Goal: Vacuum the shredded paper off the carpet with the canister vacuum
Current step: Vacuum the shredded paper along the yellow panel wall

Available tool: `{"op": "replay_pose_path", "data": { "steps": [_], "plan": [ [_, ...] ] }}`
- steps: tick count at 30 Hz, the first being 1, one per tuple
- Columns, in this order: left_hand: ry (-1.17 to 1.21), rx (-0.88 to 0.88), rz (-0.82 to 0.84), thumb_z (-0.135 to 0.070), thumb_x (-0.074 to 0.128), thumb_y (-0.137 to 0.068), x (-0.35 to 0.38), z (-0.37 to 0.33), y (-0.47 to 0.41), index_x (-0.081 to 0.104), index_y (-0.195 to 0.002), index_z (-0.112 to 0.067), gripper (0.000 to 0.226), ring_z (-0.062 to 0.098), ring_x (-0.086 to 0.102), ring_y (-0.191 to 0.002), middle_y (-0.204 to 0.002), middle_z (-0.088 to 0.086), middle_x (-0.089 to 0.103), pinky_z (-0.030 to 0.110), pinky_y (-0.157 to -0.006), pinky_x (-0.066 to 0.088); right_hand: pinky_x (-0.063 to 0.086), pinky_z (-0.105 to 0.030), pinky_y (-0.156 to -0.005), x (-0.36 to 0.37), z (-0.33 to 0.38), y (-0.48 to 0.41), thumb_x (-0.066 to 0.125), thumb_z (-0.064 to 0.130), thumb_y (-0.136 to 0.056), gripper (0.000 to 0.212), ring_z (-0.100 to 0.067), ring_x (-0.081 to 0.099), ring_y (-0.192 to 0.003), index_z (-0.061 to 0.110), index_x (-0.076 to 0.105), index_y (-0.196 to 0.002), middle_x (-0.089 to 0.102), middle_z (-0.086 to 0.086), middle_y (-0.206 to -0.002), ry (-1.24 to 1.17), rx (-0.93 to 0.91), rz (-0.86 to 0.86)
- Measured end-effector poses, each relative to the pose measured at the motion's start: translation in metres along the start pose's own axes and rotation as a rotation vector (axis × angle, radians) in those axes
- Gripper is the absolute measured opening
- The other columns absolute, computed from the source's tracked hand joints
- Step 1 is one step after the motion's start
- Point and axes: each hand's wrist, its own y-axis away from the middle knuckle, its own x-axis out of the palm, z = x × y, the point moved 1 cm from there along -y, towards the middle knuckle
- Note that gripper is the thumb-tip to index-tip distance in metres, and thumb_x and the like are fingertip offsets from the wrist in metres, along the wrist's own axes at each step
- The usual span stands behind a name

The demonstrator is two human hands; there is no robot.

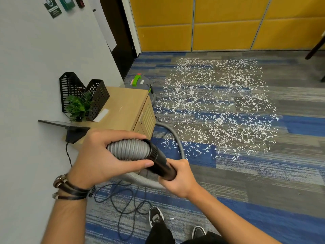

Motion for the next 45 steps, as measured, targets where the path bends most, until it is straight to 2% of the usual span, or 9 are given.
{"op": "replay_pose_path", "data": {
  "steps": [5,11,15,20,23,29,32,37,45],
  "plan": [
    [-0.029,0.011,0.016,-0.053,0.095,-0.061,-0.017,0.036,-0.01,0.076,-0.107,-0.038,0.051,-0.002,0.075,-0.093,-0.107,-0.025,0.077,0.016,-0.085,0.058,0.029,-0.025,-0.05,0.032,-0.016,-0.041,0.064,0.021,-0.067,0.02,-0.004,0.033,-0.049,0.031,0.047,-0.065,0.04,0.012,-0.053,0.009,0.03,-0.021],
    [-0.033,-0.027,0.149,-0.056,0.098,-0.061,-0.029,0.1,-0.029,0.082,-0.108,-0.032,0.055,-0.003,0.075,-0.097,-0.106,-0.019,0.079,0.035,-0.086,0.064,0.026,-0.023,-0.051,0.074,-0.037,-0.089,0.061,0.017,-0.074,0.036,0.0,0.033,-0.05,0.05,0.048,-0.066,0.041,0.02,-0.053,-0.004,0.049,-0.033],
    [0.015,-0.001,0.187,-0.051,0.101,-0.059,-0.05,0.12,-0.03,0.083,-0.106,-0.029,0.055,-0.003,0.075,-0.097,-0.105,-0.018,0.079,0.031,-0.086,0.063,0.03,-0.035,-0.048,0.095,-0.035,-0.093,0.068,0.018,-0.078,0.028,-0.002,0.035,-0.052,0.03,0.046,-0.065,0.042,0.01,-0.054,-0.035,0.061,-0.051],
    [0.085,0.034,0.125,-0.048,0.099,-0.062,-0.074,0.138,-0.034,0.081,-0.107,-0.029,0.053,0.0,0.076,-0.097,-0.106,-0.017,0.079,0.023,-0.088,0.061,0.029,-0.028,-0.05,0.103,-0.031,-0.109,0.071,0.002,-0.071,0.045,-0.002,0.035,-0.05,0.037,0.045,-0.067,0.04,0.013,-0.055,0.033,0.037,-0.067],
    [0.067,0.039,0.057,-0.054,0.094,-0.065,-0.083,0.148,-0.036,0.078,-0.109,-0.033,0.051,0.001,0.076,-0.098,-0.106,-0.017,0.078,0.024,-0.089,0.06,0.03,-0.025,-0.05,0.107,-0.03,-0.126,0.07,0.002,-0.069,0.035,-0.001,0.035,-0.048,0.029,0.047,-0.066,0.04,0.012,-0.053,0.076,0.045,-0.074],
    [0.081,-0.002,0.15,-0.047,0.099,-0.059,-0.075,0.163,-0.046,0.083,-0.106,-0.026,0.054,-0.001,0.075,-0.096,-0.105,-0.015,0.079,0.025,-0.087,0.062,0.027,-0.021,-0.052,0.108,-0.038,-0.137,0.07,-0.003,-0.069,0.052,0.0,0.036,-0.048,0.042,0.044,-0.068,0.042,0.02,-0.053,0.082,0.06,-0.045],
    [0.133,-0.012,0.149,-0.043,0.1,-0.057,-0.073,0.168,-0.052,0.083,-0.105,-0.023,0.055,0.001,0.076,-0.095,-0.103,-0.015,0.08,0.023,-0.085,0.061,0.028,-0.026,-0.05,0.102,-0.042,-0.136,0.069,-0.001,-0.07,0.043,-0.001,0.034,-0.05,0.034,0.045,-0.065,0.04,0.018,-0.053,0.064,0.063,-0.034],
    [0.097,0.043,0.054,-0.051,0.096,-0.064,-0.08,0.166,-0.074,0.076,-0.11,-0.035,0.052,-0.001,0.075,-0.097,-0.107,-0.019,0.078,0.021,-0.087,0.06,0.03,-0.02,-0.051,0.086,-0.044,-0.16,0.075,0.002,-0.069,0.024,-0.002,0.038,-0.047,0.015,0.055,-0.066,0.042,0.018,-0.052,0.132,0.029,-0.052],
    [0.04,-0.024,0.146,-0.053,0.099,-0.062,-0.061,0.18,-0.115,0.082,-0.107,-0.031,0.053,-0.002,0.075,-0.098,-0.106,-0.018,0.079,0.032,-0.086,0.063,0.028,-0.028,-0.05,0.073,-0.063,-0.197,0.072,0.003,-0.071,0.035,-0.003,0.033,-0.052,0.026,0.046,-0.065,0.038,0.015,-0.054,0.083,0.059,-0.051]
  ]
}}
